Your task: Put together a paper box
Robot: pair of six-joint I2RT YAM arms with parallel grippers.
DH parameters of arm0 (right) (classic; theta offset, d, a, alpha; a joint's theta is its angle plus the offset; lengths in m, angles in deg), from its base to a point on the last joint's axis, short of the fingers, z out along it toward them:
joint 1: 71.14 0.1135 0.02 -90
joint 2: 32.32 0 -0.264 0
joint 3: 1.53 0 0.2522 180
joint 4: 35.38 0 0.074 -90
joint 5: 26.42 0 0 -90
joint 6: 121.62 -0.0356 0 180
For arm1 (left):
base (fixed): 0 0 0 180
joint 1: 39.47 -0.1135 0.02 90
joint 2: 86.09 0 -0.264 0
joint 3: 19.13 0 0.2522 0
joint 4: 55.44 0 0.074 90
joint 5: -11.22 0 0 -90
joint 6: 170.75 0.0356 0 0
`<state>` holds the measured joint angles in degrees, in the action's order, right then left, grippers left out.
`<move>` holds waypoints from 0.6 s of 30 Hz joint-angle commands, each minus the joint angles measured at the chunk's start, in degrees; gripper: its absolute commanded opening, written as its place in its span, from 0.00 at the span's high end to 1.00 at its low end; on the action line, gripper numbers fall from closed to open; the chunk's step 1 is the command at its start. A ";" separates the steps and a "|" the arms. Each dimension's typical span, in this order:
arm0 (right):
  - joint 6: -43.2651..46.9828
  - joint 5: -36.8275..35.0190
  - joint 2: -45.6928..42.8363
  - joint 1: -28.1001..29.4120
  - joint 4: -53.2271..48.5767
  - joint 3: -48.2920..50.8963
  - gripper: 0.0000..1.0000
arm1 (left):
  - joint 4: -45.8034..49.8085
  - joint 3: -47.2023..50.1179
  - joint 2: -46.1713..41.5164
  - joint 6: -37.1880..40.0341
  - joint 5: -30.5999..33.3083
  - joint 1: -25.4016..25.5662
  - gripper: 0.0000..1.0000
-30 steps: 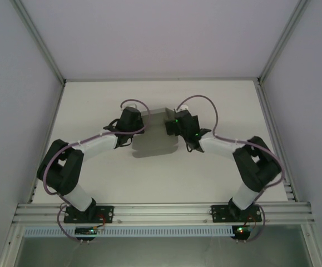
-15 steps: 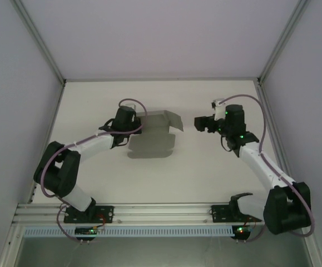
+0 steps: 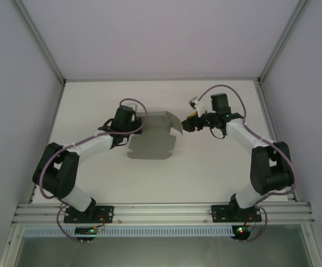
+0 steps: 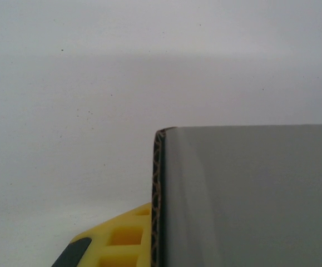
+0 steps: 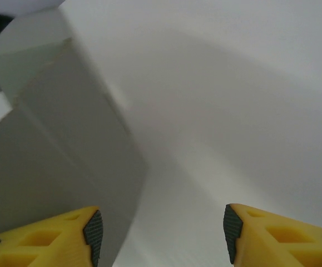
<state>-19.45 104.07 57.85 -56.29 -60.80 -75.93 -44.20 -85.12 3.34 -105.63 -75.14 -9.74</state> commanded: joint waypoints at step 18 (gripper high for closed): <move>-10.17 -36.05 6.99 16.43 15.87 -1.21 0.44 | 2.69 -3.47 2.09 1.76 2.25 2.95 1.00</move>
<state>-24.06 81.56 63.34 -41.25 -53.83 -78.55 -42.43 -86.41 4.59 -105.21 -72.08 -8.16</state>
